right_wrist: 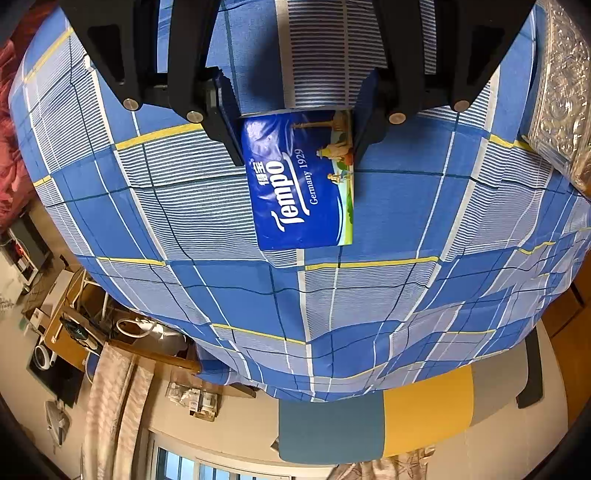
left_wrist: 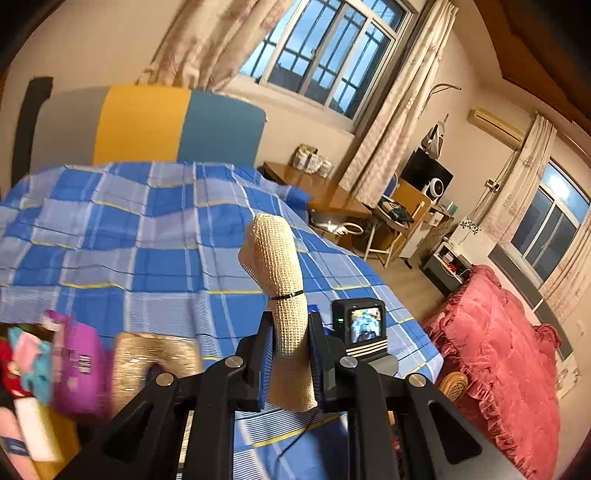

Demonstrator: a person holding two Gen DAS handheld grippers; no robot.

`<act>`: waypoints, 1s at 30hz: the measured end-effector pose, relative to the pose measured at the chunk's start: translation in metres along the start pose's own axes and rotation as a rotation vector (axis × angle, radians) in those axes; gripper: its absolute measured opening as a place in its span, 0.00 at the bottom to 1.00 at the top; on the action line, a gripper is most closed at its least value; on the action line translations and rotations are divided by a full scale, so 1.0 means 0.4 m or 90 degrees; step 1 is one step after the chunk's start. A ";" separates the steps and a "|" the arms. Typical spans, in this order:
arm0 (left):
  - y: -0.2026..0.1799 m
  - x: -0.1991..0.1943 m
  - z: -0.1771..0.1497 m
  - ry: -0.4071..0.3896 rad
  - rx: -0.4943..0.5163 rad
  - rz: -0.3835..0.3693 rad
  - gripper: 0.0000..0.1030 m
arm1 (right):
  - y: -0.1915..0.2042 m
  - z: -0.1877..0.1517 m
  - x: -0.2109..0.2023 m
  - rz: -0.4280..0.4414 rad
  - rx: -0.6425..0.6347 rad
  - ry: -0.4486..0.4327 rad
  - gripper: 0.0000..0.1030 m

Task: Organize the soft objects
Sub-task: 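Carry the cream sock into the gold tray and open the left gripper while the right holds the tissue pack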

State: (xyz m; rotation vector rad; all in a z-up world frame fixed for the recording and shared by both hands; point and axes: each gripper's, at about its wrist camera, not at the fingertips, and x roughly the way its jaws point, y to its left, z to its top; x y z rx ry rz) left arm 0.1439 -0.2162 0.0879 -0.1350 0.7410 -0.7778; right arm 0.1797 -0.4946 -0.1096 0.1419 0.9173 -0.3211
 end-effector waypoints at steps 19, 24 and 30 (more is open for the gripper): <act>0.479 -0.207 -0.202 0.058 -0.146 0.193 0.16 | -0.007 -0.004 -0.021 -0.019 0.013 -0.026 0.52; 0.556 -0.145 -0.291 0.129 -0.165 0.205 0.16 | -0.007 -0.004 -0.024 -0.028 0.009 -0.032 0.52; 0.601 -0.074 -0.353 0.195 -0.161 0.217 0.16 | -0.008 -0.003 -0.019 -0.037 0.005 -0.029 0.52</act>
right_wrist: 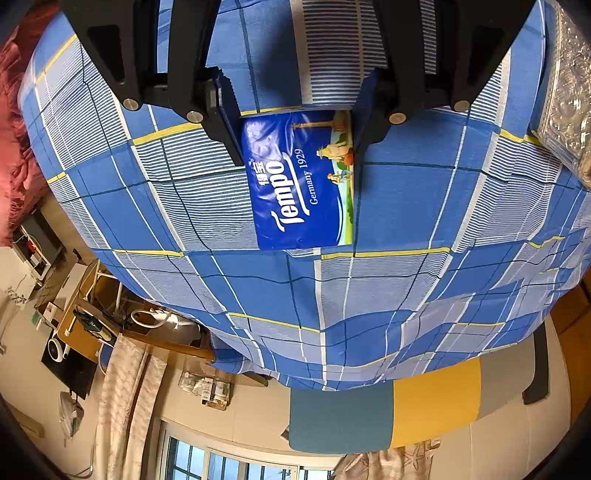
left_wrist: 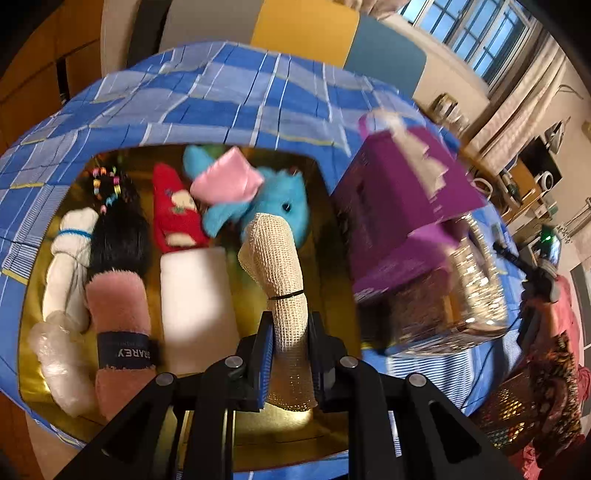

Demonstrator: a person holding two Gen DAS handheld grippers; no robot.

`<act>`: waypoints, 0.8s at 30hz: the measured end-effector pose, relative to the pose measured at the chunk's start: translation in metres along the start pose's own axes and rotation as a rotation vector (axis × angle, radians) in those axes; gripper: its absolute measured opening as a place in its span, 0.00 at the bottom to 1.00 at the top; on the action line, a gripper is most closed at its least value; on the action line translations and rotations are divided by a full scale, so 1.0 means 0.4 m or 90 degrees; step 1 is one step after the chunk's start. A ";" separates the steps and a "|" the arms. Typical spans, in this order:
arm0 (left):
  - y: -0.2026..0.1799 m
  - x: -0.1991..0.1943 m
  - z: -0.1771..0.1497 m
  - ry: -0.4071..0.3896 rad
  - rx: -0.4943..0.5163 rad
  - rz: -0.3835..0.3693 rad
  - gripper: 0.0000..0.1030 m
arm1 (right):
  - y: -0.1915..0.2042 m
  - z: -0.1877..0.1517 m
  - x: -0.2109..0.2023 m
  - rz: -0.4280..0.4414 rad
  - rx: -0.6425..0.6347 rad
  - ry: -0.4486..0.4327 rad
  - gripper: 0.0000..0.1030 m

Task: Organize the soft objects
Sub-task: 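Carry the cream sock into the gold tray and open the left gripper while the right holds the tissue pack, then carry the Tempo tissue pack into the gold tray and open the right gripper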

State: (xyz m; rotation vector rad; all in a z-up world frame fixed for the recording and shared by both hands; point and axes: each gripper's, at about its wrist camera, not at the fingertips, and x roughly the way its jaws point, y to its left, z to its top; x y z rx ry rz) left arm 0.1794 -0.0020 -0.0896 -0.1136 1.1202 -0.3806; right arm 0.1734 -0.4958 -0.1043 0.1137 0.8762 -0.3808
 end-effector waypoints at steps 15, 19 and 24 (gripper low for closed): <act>0.021 -0.015 0.012 -0.038 -0.041 -0.028 0.36 | -0.002 0.002 -0.002 -0.013 -0.002 -0.011 0.52; 0.016 -0.054 -0.003 -0.078 -0.034 -0.007 0.37 | -0.006 0.010 -0.046 -0.036 -0.001 -0.075 0.52; 0.023 -0.081 -0.031 -0.096 -0.032 -0.004 0.37 | 0.005 0.023 -0.148 -0.064 -0.016 -0.181 0.52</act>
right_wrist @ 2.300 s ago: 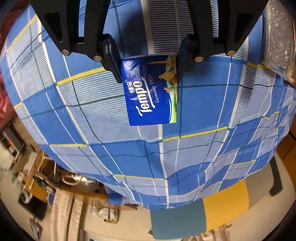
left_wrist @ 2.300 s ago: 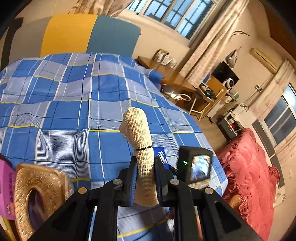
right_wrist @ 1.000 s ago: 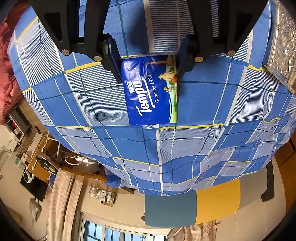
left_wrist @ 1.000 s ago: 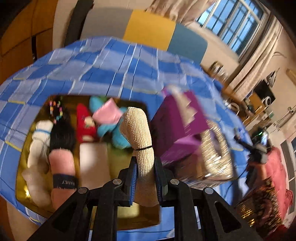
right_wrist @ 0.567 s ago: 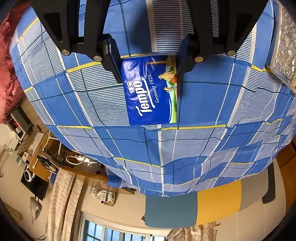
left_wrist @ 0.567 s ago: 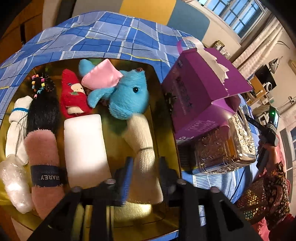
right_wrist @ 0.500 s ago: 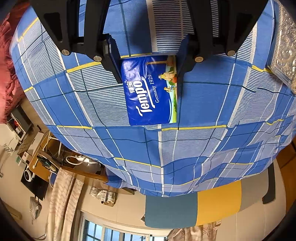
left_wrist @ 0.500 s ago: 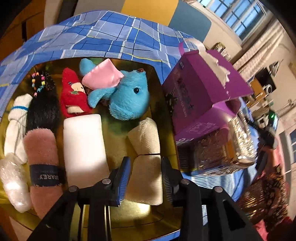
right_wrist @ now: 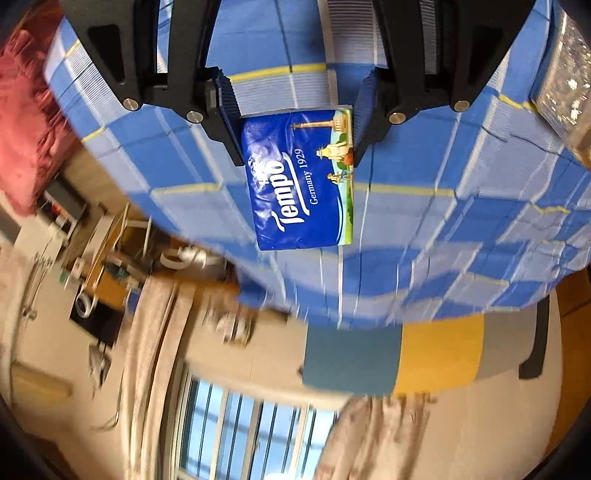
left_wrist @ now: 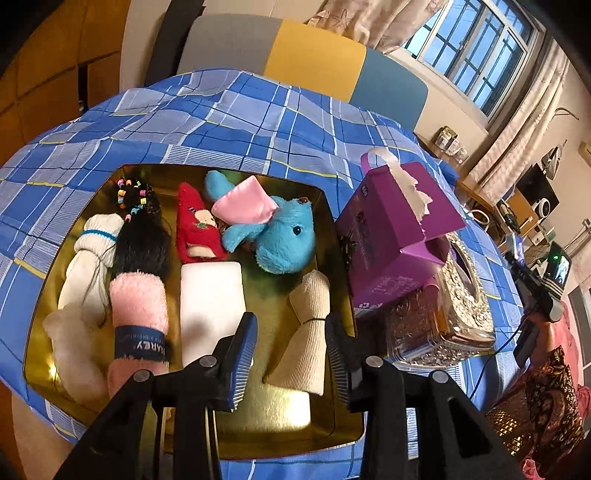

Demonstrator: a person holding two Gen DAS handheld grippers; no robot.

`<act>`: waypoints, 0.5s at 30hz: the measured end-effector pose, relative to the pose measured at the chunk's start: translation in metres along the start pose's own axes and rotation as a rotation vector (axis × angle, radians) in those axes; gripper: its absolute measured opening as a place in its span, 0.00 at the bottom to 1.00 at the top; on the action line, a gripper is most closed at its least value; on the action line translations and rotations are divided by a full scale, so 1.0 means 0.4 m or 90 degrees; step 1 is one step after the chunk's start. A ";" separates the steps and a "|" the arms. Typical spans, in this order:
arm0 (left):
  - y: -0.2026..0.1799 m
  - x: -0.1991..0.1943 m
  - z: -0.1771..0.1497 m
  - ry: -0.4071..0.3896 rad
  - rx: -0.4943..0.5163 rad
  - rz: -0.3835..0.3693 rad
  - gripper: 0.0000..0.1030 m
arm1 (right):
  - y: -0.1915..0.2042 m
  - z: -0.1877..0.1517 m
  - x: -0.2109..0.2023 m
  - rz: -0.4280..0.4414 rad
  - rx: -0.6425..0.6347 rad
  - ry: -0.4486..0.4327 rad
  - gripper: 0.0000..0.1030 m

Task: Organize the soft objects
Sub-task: 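Carry the Tempo tissue pack into the gold tray and open the right gripper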

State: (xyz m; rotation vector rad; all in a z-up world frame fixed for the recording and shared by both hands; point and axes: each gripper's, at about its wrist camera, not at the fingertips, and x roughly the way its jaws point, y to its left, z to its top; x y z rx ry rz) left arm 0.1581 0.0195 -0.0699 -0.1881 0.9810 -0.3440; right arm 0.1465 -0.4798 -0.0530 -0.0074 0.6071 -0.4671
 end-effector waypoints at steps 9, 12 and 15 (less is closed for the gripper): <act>0.011 -0.024 -0.016 -0.018 -0.019 -0.025 0.37 | 0.084 0.061 -0.226 0.086 -0.020 -0.077 0.52; 0.016 -0.046 -0.018 -0.031 -0.015 -0.016 0.37 | 0.135 0.069 -0.302 0.130 -0.028 -0.095 0.52; 0.028 -0.074 -0.021 -0.048 -0.012 -0.005 0.39 | 0.208 0.077 -0.386 0.183 -0.043 -0.117 0.52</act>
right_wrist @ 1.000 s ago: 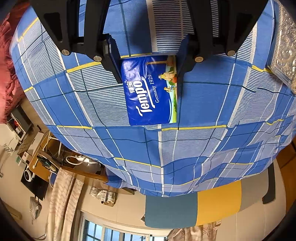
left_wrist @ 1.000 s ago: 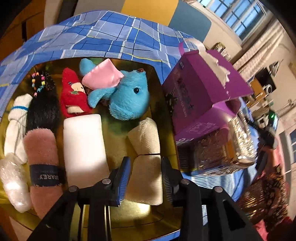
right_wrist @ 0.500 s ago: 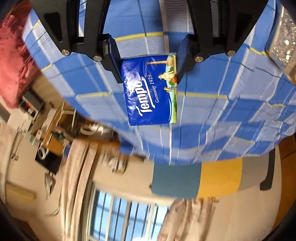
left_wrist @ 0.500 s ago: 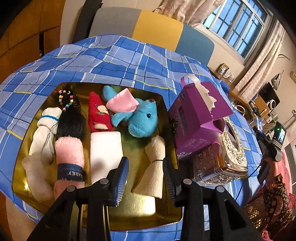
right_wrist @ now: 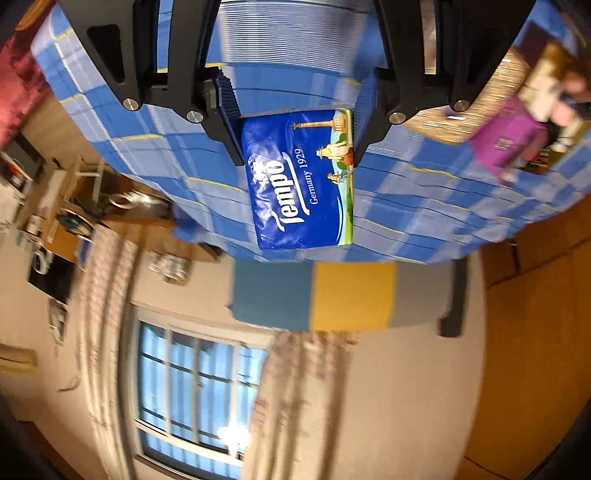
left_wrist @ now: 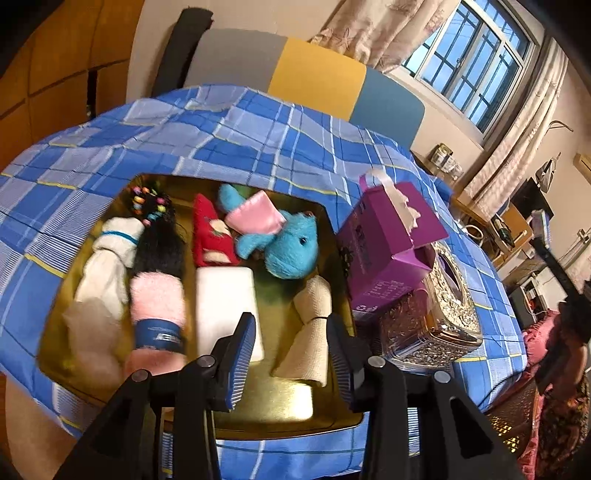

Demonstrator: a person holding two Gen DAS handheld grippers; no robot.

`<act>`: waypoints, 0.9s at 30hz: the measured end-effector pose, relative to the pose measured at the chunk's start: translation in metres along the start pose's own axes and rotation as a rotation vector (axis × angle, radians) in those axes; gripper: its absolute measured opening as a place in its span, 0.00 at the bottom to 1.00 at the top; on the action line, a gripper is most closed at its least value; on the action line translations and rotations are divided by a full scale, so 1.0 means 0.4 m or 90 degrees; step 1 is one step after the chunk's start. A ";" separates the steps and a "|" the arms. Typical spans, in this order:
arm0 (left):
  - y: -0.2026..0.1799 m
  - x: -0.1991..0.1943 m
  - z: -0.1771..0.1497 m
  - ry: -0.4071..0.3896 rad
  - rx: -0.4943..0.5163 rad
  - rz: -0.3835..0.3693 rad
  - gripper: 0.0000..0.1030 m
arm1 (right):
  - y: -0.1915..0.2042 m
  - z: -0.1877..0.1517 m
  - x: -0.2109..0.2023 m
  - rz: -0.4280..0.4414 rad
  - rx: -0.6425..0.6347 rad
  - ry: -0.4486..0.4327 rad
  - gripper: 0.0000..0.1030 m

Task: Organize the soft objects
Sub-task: 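Carry the Tempo tissue pack into the gold tray and open the right gripper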

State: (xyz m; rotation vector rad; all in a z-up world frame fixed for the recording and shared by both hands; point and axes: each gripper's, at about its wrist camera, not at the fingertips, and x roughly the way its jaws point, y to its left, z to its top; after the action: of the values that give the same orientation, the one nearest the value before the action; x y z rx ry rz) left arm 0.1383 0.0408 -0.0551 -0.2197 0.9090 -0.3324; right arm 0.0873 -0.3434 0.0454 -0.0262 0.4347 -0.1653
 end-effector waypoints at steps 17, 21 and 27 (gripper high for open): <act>0.192 -0.147 -0.021 -0.059 -0.054 0.067 0.40 | 0.634 -0.056 -0.074 0.366 -0.273 0.115 0.52; 0.229 -0.170 -0.028 -0.068 -0.069 0.069 0.40 | 0.737 -0.129 -0.021 0.426 -0.381 0.208 0.52; 0.261 -0.185 -0.040 -0.071 -0.079 0.064 0.40 | 0.831 -0.198 0.046 0.485 -0.462 0.309 0.52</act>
State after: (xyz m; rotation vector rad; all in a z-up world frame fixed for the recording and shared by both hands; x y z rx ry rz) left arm 0.1031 0.1645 -0.0445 -0.3029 0.8281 -0.1682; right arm 0.1215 -0.0180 -0.0544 -0.5347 0.9398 0.7599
